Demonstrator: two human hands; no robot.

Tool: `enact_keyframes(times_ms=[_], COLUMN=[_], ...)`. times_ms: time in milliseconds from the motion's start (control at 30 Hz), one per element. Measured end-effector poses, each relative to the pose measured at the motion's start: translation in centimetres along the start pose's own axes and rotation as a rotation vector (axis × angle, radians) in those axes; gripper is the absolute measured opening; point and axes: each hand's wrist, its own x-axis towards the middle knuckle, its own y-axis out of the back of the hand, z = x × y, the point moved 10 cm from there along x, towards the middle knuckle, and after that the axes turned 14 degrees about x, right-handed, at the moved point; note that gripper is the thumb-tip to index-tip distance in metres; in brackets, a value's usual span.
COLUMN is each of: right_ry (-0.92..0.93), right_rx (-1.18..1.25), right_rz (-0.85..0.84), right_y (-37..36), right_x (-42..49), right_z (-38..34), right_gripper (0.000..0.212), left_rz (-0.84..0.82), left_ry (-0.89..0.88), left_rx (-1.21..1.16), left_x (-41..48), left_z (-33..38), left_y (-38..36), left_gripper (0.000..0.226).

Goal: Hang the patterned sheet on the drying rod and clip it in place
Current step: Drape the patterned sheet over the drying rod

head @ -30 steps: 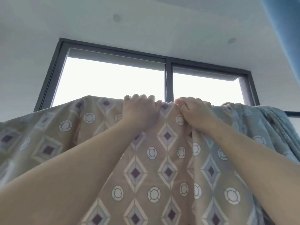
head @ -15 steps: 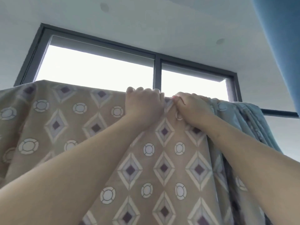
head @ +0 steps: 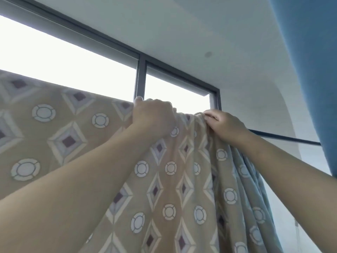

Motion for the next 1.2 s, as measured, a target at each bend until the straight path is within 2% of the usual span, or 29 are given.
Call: enact_keyframes(times_ms=[100, 233, 333, 467, 600, 667, 800, 1000, 1100, 1200], right_ry=[-0.013, -0.032, -0.055, -0.076, -0.169, -0.201, -0.22, -0.183, -0.214, -0.207], right_rx=[0.051, 0.04, -0.006, -0.067, -0.127, -0.133, -0.081, 0.104, 0.12, 0.071], right_rz=[0.012, 0.059, 0.114, 0.155, 0.198, 0.21, 0.185, 0.061, 0.114, 0.19], right_y=[-0.6, -1.5, -1.5, -0.4, 1.8, 2.3, 2.0, 2.4, 4.5, 6.7], right_x=[0.6, 1.6, 1.9, 2.0, 1.4, 1.3, 1.3, -0.3, -1.5, -2.6], right_z=[-0.7, -1.2, -0.5, 1.0, 3.6, 4.4, 4.8, 5.9, 6.3, 6.2], right_gripper=[0.033, 0.036, 0.037, 0.036, 0.03, 0.033, 0.036, 0.036, 0.035, 0.033], left_rz=[-0.001, 0.188, 0.231, 0.413, 0.357, 0.391, 0.354, 0.347, 0.282, 0.201], left_ry=[-0.041, 0.009, -0.033, 0.012, -0.096, -0.065, -0.053, 0.018, -0.06, -0.128], left_rx=[-0.019, 0.012, 0.006, 0.148, 0.065, 0.064, 0.033, 0.167, 0.198, 0.12], left_x=[0.3, -0.1, -0.1, -1.2, -1.0, -1.3, -1.3, -1.1, -1.5, -1.2], left_z=[2.3, 2.8, 3.2, 1.7, 2.7, 2.5, 1.9, 1.0, 2.8, 5.0], left_y=[-0.5, 0.3, 0.1, 2.2, 1.3, 1.7, 1.6, 0.7, -0.7, -1.7], left_gripper=[0.036, 0.029, 0.028, 0.037, 0.036, 0.036, 0.032, 0.037, 0.037, 0.033])
